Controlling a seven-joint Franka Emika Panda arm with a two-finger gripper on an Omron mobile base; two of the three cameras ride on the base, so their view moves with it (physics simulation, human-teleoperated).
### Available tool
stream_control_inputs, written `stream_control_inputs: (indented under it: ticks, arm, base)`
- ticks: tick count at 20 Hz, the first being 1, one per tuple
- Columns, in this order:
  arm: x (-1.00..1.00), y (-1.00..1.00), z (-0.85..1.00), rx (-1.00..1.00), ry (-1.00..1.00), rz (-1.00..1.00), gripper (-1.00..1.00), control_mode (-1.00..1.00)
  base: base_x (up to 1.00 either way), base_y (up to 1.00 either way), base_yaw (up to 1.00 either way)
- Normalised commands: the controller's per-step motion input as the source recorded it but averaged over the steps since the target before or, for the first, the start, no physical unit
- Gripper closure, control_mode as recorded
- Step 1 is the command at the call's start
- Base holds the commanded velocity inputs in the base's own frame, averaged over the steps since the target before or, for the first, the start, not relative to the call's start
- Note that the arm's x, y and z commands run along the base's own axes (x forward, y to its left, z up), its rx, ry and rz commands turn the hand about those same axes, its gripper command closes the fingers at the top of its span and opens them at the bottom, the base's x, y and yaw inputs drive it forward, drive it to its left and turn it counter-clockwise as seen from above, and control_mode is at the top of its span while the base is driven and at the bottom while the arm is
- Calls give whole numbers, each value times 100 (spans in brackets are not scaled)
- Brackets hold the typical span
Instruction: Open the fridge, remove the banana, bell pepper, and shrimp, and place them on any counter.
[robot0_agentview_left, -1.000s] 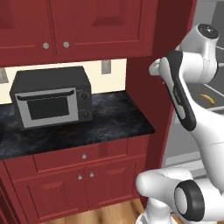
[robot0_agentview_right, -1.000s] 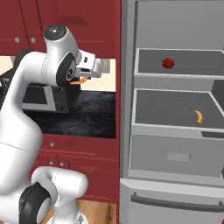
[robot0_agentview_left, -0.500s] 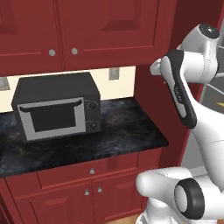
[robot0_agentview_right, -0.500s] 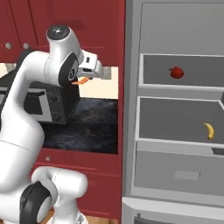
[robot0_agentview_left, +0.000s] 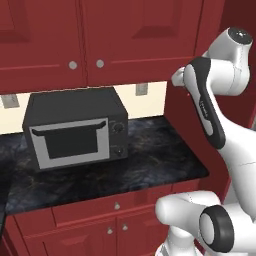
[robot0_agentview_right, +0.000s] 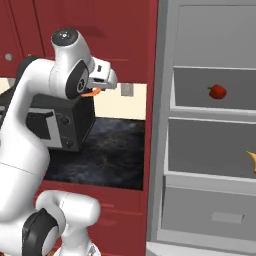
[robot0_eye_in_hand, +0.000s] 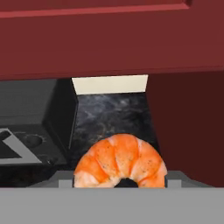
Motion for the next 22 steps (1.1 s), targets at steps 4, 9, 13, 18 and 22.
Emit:
stream_control_inputs:
  ticks: [4,9,13,18,22]
  arm:
    - [0,0,0,0,0,0,100,100]
    - [0,0,0,0,0,0,100,100]
    - [0,0,0,0,0,0,100,100]
    - [9,1,-51,0,5,0,100,-100]
    - [5,0,-55,0,3,0,100,-100]
  base:
    - [64,17,2]
    - [56,11,2]
    - [39,9,1]
    - [0,0,0]
    - [0,0,0]
